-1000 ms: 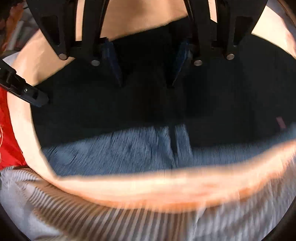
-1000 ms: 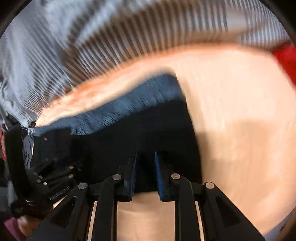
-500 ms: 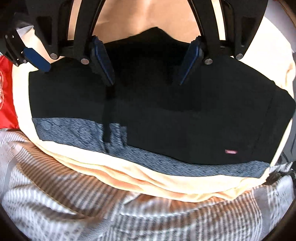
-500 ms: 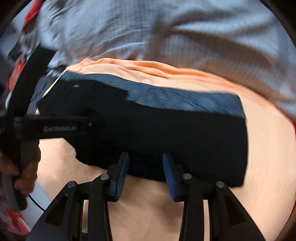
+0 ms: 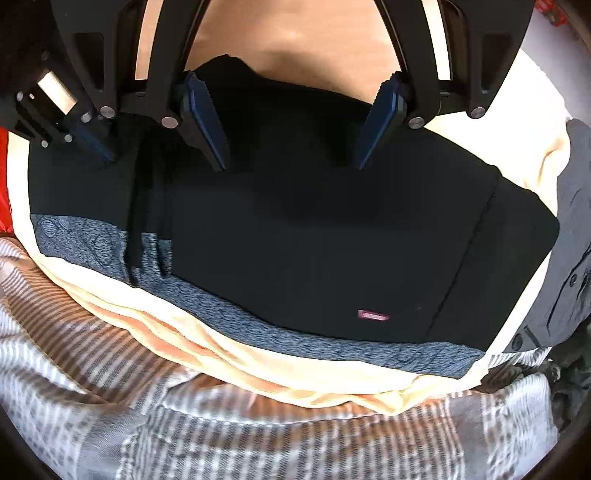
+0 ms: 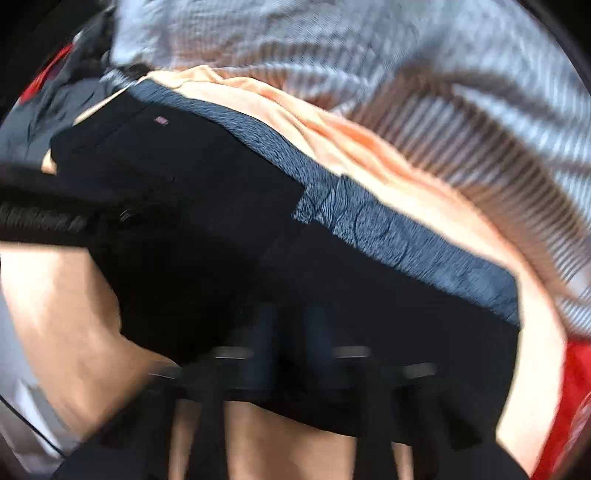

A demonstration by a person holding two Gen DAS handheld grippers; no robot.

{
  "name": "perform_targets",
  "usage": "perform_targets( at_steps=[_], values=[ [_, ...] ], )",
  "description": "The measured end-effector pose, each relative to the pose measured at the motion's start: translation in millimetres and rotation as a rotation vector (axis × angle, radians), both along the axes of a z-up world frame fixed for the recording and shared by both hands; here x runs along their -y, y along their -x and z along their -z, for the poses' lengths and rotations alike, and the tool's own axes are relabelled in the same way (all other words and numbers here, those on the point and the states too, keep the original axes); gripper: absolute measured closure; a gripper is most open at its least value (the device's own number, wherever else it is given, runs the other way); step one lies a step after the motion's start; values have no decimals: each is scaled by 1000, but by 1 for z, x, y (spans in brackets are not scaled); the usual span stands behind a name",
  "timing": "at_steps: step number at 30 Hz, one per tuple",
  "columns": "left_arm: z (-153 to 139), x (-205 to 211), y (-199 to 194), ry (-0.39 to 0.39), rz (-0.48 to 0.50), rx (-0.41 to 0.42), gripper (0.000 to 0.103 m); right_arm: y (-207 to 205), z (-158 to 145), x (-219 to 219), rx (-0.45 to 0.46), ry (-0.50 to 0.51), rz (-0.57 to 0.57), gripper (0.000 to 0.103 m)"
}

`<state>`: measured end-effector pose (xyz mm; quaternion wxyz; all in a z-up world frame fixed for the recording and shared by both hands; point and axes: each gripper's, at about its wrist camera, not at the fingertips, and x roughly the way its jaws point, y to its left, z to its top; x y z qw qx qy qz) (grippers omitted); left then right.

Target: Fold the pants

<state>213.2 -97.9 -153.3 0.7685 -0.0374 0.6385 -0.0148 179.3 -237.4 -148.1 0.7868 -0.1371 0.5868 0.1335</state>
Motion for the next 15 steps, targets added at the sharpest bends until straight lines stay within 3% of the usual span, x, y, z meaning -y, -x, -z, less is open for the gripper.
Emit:
perform_targets(
  at_steps=[2, 7, 11, 15],
  values=[
    [-2, -4, 0, -1, -3, 8, 31, 1, -9, 2, -15, -74, 35, 103],
    [-4, -5, -2, -21, 1, 4, 31, 29, -7, -36, -78, -149, -84, 103],
    [-13, 12, -9, 18, 46, 30, 31, 34, -28, -6, -75, -269, 72, 102],
    [-15, 59, -17, 130, 187, 25, 31, 25, -50, 60, -26, -267, 274, 94]
  ],
)
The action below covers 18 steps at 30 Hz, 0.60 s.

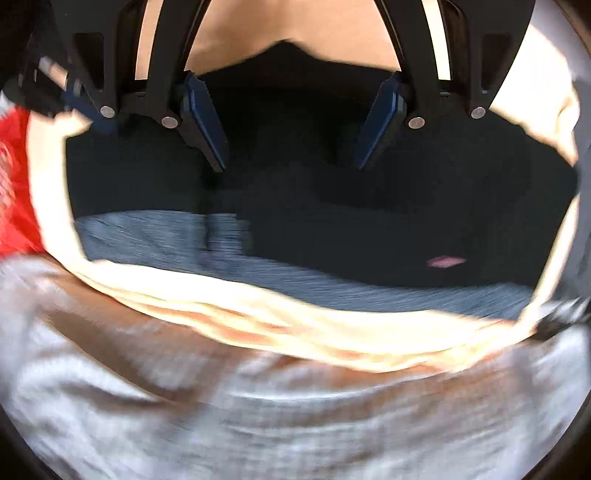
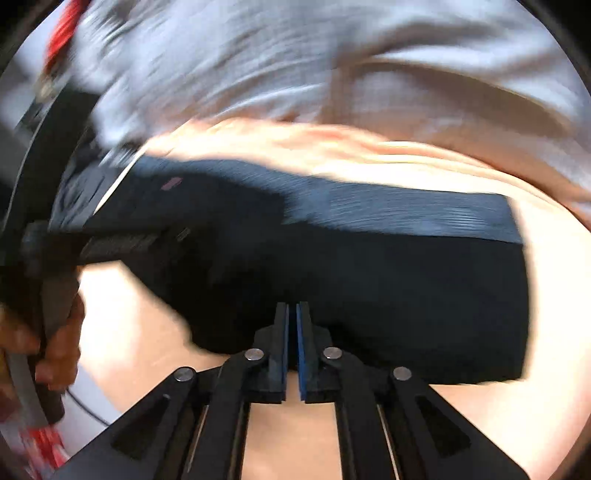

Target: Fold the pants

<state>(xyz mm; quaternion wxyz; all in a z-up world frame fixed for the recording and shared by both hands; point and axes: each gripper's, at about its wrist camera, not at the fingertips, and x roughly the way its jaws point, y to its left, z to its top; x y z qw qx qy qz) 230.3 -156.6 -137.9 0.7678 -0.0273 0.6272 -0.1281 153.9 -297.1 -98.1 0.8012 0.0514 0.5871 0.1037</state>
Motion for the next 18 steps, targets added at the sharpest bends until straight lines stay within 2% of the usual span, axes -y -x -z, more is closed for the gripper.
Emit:
perform_targets(
  at_steps=[3, 7, 8, 9, 11, 12, 13, 15, 18],
  values=[
    [5, 32, 1, 103, 91, -31, 31, -6, -3, 49, -31, -15, 138, 88],
    [19, 53, 6, 111, 137, -71, 31, -2, 4, 92, -69, -62, 238, 84],
    [24, 54, 7, 122, 134, -91, 37, 0, 7, 96, -74, -69, 249, 84],
    [27, 52, 9, 133, 133, -107, 51, 5, 8, 101, -81, -76, 262, 84],
    [35, 54, 9, 124, 137, -134, 68, 8, 11, 107, -89, -84, 274, 84],
    [37, 56, 12, 116, 144, -132, 88, 10, 12, 109, -89, -91, 280, 84],
    [38, 56, 12, 126, 152, -136, 93, 12, 11, 112, -87, -99, 285, 84],
    [31, 55, 17, 148, 166, -123, 93, 9, 11, 114, -84, -113, 300, 84],
    [27, 60, 28, 91, 212, -87, 93, 8, 6, 130, -76, -132, 342, 84]
  ],
)
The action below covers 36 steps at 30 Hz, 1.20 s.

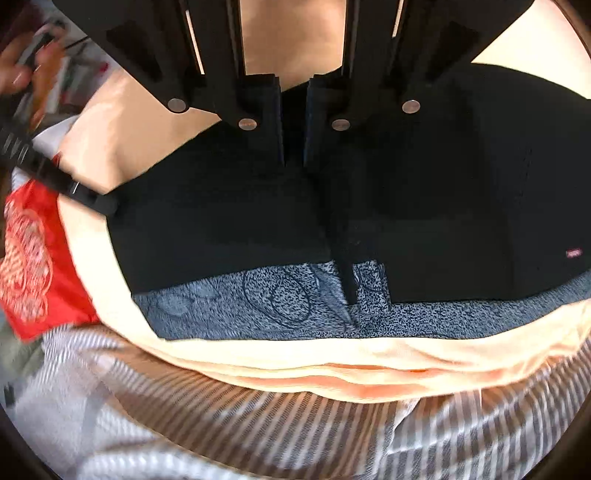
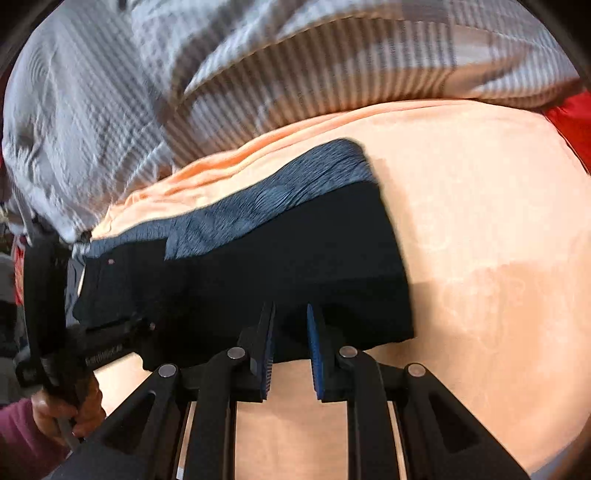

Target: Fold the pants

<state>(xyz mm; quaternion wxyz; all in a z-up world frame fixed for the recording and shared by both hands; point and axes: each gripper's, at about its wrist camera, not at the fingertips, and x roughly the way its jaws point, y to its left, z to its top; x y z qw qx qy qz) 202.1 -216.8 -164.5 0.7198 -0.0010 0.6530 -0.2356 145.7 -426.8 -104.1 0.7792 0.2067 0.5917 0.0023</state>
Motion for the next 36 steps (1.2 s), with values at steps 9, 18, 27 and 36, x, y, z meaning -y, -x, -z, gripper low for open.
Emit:
perform_targets(
  at_steps=[9, 18, 27, 36],
  values=[
    [11, 5, 9, -27, -21, 1, 92, -56, 2, 44, 41, -49, 99, 84],
    [14, 15, 12, -42, -42, 12, 92, -107, 58, 48, -68, -101, 109, 84],
    [-16, -8, 16, -141, -223, 37, 37, -56, 1, 34, -28, -40, 39, 32],
    [-28, -43, 29, -229, -342, 32, 37, -22, -6, -15, -108, 42, -127, 24]
  ],
)
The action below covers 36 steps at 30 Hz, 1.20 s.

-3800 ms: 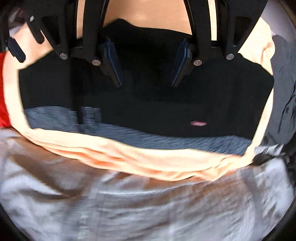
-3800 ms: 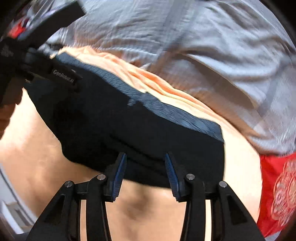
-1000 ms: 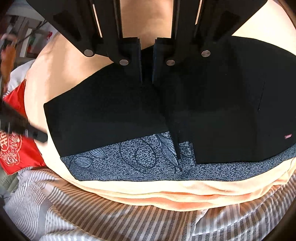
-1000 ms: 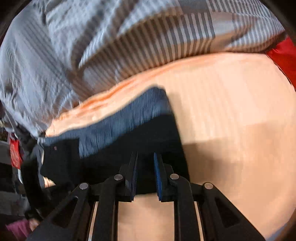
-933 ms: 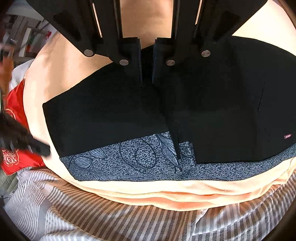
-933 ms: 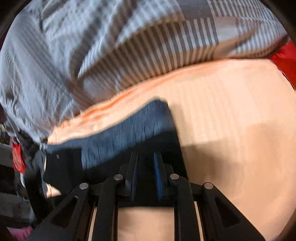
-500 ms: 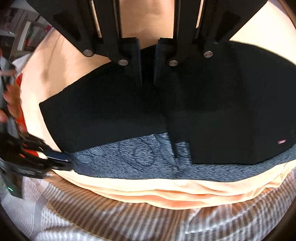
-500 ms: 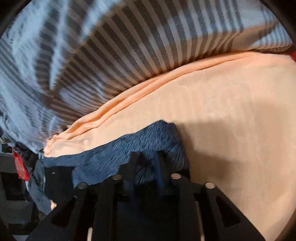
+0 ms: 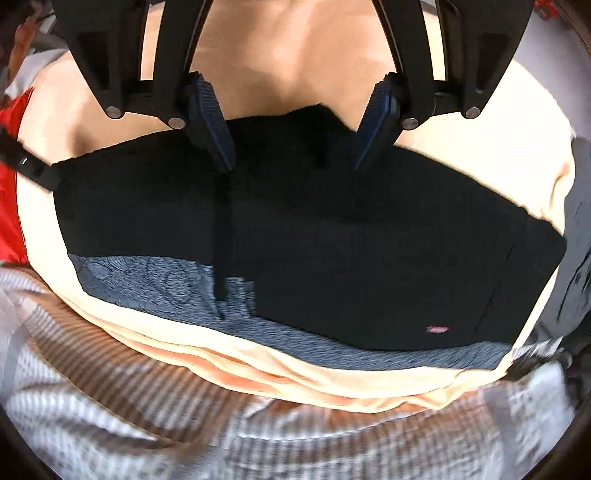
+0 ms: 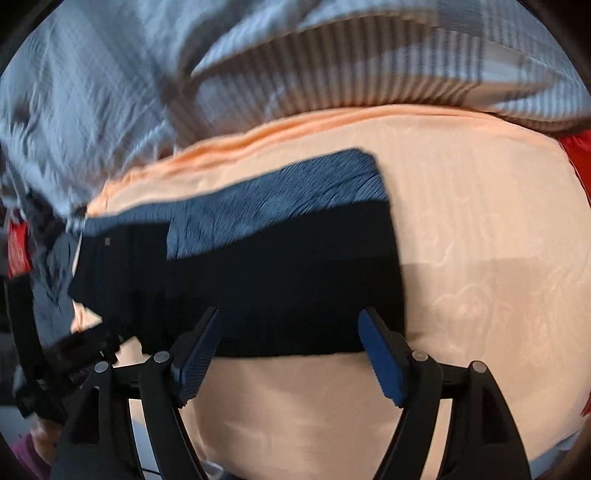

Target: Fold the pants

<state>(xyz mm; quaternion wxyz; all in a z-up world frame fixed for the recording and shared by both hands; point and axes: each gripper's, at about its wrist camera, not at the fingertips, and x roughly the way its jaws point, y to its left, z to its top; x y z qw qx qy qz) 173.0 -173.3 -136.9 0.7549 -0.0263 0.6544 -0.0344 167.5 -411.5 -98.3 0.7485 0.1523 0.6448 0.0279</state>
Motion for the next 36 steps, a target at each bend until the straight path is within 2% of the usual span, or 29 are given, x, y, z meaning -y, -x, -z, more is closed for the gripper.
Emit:
perform_targets(
  at_steps=[8, 14, 17, 19, 23, 28, 32, 36],
  values=[
    [-4, -39, 13, 8, -92, -2, 37, -10, 6, -54, -31, 13, -143, 24],
    [1, -78, 12, 18, -141, -4, 37, -16, 20, -89, -58, 32, -160, 22],
    [5, -100, 9, 31, -176, -5, 37, -18, 44, -99, -112, 80, -154, 18],
    [5, -119, 8, 48, -207, 10, 37, -18, 48, -104, -98, 97, -153, 7],
    [11, -166, 7, 126, -316, 33, 37, -19, 47, -117, -111, 137, -169, 6],
    [30, -227, 5, 253, -485, 67, 37, -15, 43, -124, -104, 111, -190, 5],
    [50, -248, 0, 369, -524, 76, 37, -13, 47, -126, -95, 117, -198, 6],
    [53, -249, -6, 447, -496, 130, 37, -15, 48, -128, -81, 116, -213, 6]
  ],
)
